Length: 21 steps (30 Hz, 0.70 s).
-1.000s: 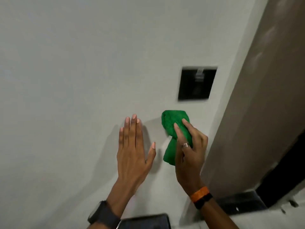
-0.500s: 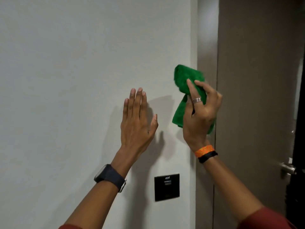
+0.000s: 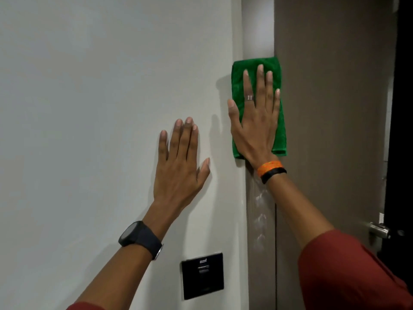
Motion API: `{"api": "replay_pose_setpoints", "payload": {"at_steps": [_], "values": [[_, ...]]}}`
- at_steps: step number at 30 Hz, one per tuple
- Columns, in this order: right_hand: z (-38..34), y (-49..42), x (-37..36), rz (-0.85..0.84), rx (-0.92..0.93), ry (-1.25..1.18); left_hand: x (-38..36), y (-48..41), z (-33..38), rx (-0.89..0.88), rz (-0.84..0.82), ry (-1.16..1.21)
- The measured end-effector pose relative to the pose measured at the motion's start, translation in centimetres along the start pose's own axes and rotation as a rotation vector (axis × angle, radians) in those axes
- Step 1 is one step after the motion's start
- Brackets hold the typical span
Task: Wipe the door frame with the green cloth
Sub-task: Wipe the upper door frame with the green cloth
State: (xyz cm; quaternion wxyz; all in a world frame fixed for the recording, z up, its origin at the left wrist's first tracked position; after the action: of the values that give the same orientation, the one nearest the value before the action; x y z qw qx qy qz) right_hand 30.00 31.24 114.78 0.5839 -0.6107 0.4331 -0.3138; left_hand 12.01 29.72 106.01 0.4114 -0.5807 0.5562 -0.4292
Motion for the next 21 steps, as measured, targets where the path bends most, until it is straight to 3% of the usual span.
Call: {"api": "replay_pose_setpoints", "payload": {"at_steps": [5, 13, 17, 21], "values": [[0.5, 4.8, 0.3, 0.007, 0.023, -0.011, 0.0, 0.1, 0.3, 0.003, -0.012, 0.012], [4.0, 29.9, 3.2, -0.217, -0.008, -0.022, 0.2, 0.1, 0.4, 0.011, -0.033, 0.018], [3.4, 26.2, 2.9, -0.179, -0.021, -0.026, 0.3, 0.1, 0.4, 0.016, -0.036, 0.01], [2.5, 13.2, 1.5, -0.063, -0.053, -0.021, 0.3, -0.1, 0.5, 0.016, -0.044, 0.021]]}}
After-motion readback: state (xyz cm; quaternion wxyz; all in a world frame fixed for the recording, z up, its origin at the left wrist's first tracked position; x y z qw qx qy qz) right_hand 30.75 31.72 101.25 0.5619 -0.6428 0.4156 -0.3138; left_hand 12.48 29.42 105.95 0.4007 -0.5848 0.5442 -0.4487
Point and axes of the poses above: each hand's wrist, its own y-axis away from the middle knuckle, its own x-axis out of the back of the hand, z = x × y, the point moved 7 cm from there along -y, towards the middle knuckle, and after that the axes turned 6 degrees about z, right-handed, at the moved point
